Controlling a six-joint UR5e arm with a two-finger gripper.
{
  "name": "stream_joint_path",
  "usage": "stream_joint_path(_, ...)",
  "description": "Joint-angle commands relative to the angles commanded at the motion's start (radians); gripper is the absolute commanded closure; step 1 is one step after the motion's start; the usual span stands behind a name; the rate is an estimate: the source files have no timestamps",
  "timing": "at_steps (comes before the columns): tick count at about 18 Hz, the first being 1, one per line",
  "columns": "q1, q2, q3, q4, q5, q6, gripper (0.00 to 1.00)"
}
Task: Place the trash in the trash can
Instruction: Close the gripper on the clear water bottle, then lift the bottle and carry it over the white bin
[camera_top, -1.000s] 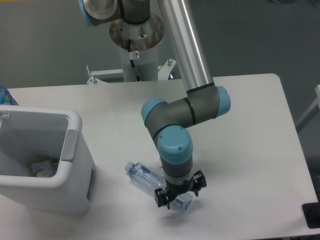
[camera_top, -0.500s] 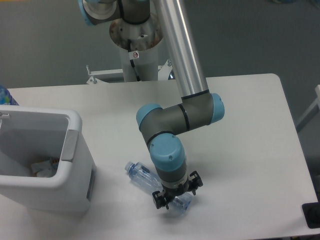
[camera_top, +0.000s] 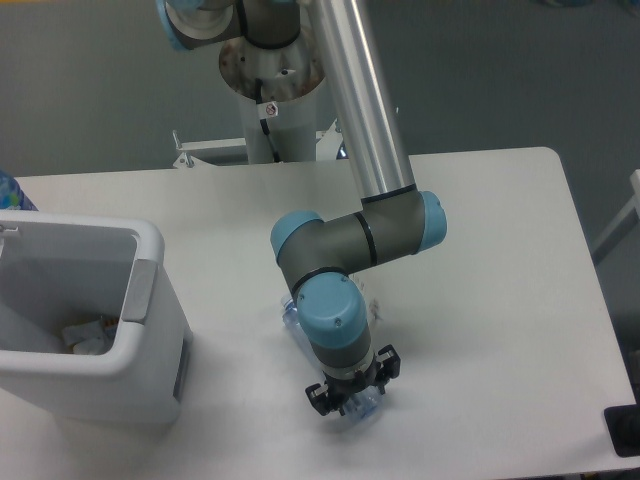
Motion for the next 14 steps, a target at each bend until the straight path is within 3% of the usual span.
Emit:
stream_joint_path(7,0.002,0.023,0.044,-0.009,-0.032,0.003,0.44)
stream_joint_path(14,0.032,0.092,0.136,-0.008,-0.222,0.003,0.44)
